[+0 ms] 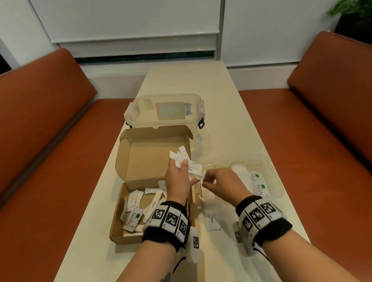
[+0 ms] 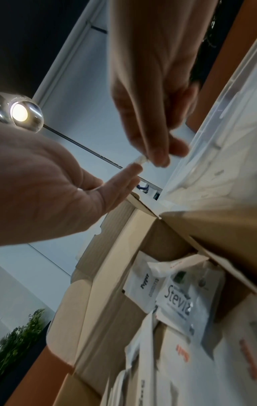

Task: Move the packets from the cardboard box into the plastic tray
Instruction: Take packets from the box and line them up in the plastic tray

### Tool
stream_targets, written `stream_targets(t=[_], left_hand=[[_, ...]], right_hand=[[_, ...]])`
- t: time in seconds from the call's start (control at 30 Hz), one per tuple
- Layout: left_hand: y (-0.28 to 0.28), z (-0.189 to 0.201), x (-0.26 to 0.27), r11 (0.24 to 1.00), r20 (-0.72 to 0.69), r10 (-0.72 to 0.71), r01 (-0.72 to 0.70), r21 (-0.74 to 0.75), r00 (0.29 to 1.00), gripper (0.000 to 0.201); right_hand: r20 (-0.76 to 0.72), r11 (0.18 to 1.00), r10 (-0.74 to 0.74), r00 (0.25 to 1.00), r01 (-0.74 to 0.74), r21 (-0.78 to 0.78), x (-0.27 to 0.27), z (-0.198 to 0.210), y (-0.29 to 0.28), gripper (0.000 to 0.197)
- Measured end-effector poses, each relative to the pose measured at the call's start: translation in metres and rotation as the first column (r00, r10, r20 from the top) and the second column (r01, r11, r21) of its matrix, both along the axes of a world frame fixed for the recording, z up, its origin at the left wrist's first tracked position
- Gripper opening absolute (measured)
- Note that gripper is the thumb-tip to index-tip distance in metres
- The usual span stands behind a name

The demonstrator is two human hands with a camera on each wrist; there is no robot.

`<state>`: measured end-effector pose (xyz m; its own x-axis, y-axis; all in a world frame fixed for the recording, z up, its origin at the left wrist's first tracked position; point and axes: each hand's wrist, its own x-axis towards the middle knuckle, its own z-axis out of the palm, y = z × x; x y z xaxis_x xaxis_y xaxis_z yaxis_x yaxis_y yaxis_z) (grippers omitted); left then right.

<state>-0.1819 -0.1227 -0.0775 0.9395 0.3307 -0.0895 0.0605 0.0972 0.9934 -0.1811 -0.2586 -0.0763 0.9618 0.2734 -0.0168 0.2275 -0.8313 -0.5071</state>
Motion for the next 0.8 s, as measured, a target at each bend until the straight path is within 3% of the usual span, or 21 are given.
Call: stream_targets(t=[0.17, 0.4, 0.57, 0.8], left_hand=[[-0.004, 0.004, 0.001, 0.998, 0.017, -0.026, 0.025, 0.054, 1.0, 0.013], [-0.012, 0.008, -0.002, 0.995, 0.024, -0.039, 0.037, 0.089, 0.999, 0.008], [-0.014, 0.011, -0.002, 0.997, 0.019, -0.04, 0.038, 0.072, 0.999, 0.011], [-0.015, 0.01, -0.005, 0.994, 0.015, -0.037, 0.035, 0.099, 0.999, 0.008]], right_hand=[[-0.065, 0.999, 0.038, 0.997, -0.039, -0.021, -0.036, -0.006, -0.004, 0.016], [0.028, 0.999, 0.051, 0.998, -0.051, 0.008, -0.054, 0.0, -0.012, 0.012], [-0.131, 0.941, 0.159, 0.979, -0.19, -0.281, -0.061, -0.015, 0.0, 0.026], [-0.182, 0.906, 0.186, 0.966, -0.24, -0.348, -0.058, -0.032, 0.012, 0.03]])
